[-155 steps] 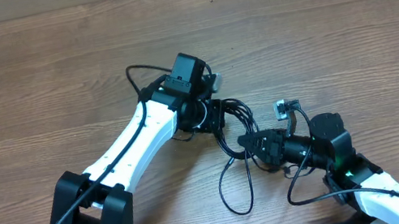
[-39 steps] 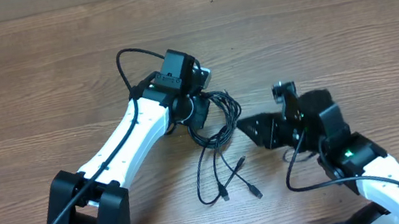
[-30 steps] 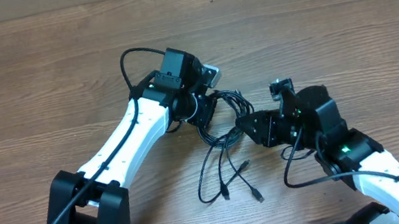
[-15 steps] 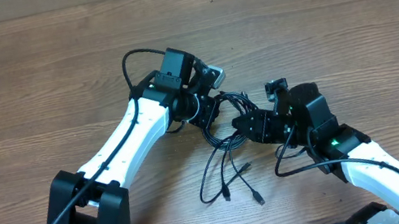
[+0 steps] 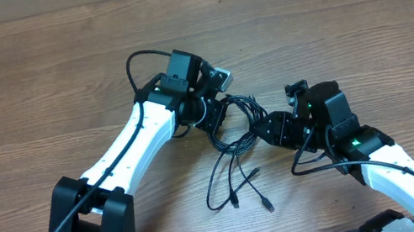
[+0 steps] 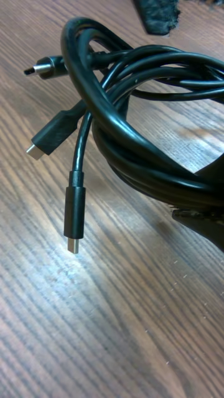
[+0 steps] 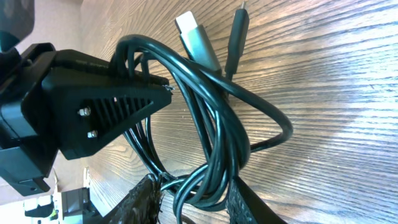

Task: Untangle cables

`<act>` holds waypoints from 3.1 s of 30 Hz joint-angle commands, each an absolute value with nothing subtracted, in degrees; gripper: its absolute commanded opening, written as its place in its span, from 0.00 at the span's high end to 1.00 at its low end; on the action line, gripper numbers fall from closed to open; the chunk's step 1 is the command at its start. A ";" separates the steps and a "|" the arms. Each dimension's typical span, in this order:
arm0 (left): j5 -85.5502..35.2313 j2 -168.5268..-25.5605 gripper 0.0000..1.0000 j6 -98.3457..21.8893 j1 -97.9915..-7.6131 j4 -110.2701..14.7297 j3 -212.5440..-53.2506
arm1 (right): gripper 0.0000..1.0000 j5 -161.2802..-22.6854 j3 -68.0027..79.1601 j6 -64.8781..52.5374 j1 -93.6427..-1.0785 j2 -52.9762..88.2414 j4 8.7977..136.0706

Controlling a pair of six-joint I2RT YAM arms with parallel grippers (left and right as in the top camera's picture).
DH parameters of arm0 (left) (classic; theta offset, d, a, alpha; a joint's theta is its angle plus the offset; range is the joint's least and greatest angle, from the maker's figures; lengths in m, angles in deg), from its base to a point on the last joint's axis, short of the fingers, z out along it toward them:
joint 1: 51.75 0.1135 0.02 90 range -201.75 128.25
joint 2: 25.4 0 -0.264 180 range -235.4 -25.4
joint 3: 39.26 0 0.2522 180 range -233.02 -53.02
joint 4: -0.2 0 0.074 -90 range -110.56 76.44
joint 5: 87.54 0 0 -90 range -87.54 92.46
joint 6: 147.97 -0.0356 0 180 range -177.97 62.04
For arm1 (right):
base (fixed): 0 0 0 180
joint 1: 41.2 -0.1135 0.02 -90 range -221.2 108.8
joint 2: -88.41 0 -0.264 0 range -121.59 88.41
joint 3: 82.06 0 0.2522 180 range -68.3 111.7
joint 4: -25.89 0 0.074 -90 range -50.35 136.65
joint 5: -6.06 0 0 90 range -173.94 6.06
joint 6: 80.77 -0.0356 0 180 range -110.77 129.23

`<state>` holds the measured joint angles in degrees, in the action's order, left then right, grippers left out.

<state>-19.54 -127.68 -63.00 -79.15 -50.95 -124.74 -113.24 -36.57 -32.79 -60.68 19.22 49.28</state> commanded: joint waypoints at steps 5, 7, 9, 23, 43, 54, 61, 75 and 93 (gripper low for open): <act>-5.55 -127.70 0.96 -44.49 -78.65 -46.64 -125.92 | 0.58 -117.02 -35.17 -32.14 -61.56 20.03 49.17; -3.96 -127.59 0.96 -40.03 -78.63 -46.40 -126.69 | 0.53 -116.32 -35.17 -29.16 -63.00 19.98 48.73; -3.98 -127.59 0.96 -35.22 -78.71 -46.49 -127.94 | 0.46 -110.70 -35.20 -27.76 -65.62 19.76 48.56; -5.03 -127.59 0.96 -36.10 -80.70 -49.25 -129.31 | 0.21 -91.32 -35.15 -23.44 -72.14 12.46 38.24; -5.23 -127.59 0.96 -33.43 -80.55 -47.34 -129.68 | 0.48 -97.52 -35.17 -23.26 -78.65 9.03 38.20; -16.92 -127.24 0.96 -33.54 -79.39 -47.43 -130.89 | 0.71 -94.51 -35.17 -23.31 -78.63 7.59 36.91; -20.90 -125.64 0.96 -33.50 -74.54 -48.15 -130.89 | 0.78 -94.00 -35.17 -23.48 -78.63 7.59 36.91; -40.81 -125.45 0.96 -32.49 -67.52 -48.11 -130.89 | 0.76 -94.03 -35.17 -23.48 -78.63 7.59 36.25; -46.08 -125.45 0.96 -19.09 -65.88 -47.61 -130.89 | 0.96 -92.37 -35.17 -23.70 -78.63 7.59 35.55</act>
<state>-43.58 -127.63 -22.20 -67.26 -48.02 -129.14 -89.87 -36.40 -23.77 -78.41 7.96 35.07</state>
